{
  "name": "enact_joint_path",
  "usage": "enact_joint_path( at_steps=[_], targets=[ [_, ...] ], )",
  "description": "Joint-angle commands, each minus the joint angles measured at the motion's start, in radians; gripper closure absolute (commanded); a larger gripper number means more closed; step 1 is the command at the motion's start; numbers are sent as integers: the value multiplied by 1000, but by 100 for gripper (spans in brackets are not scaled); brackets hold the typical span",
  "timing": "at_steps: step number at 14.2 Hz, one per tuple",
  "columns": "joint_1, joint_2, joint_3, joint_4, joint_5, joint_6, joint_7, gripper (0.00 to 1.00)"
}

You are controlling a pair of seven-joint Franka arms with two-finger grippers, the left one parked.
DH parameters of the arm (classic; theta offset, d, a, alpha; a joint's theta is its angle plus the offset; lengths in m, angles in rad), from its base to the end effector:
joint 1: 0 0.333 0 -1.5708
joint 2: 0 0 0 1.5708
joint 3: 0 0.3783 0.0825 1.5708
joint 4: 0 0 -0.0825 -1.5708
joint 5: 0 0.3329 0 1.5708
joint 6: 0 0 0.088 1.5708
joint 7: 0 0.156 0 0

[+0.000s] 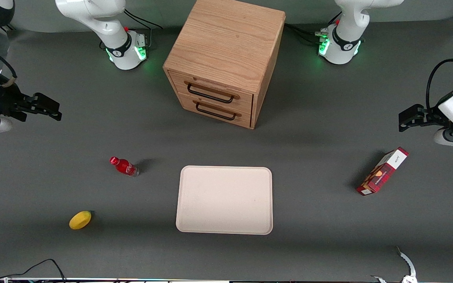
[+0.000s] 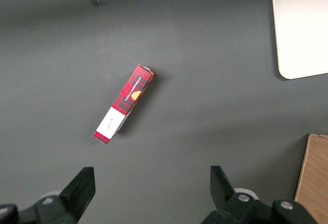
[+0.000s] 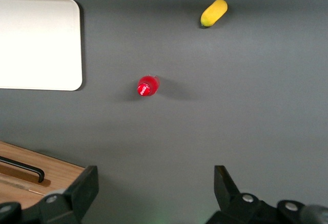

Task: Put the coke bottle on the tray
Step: 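Move the right gripper over the red Coca-Cola bottle lying on the table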

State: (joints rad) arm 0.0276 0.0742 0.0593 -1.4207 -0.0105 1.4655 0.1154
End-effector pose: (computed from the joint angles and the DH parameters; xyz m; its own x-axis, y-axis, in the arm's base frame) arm 0.5177 0.0419 0.6532 0.9992 -0.0297 -0.0284 -0.0294 -0.9995 0.0094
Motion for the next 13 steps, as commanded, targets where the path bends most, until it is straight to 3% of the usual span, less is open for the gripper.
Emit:
enact_joint_path(
  at_steps=[1,13],
  targets=[
    [-18,-47,-6,-37,35,12,-5,0],
    [-24,-13,-1,46,43,-7,7,0]
  ],
)
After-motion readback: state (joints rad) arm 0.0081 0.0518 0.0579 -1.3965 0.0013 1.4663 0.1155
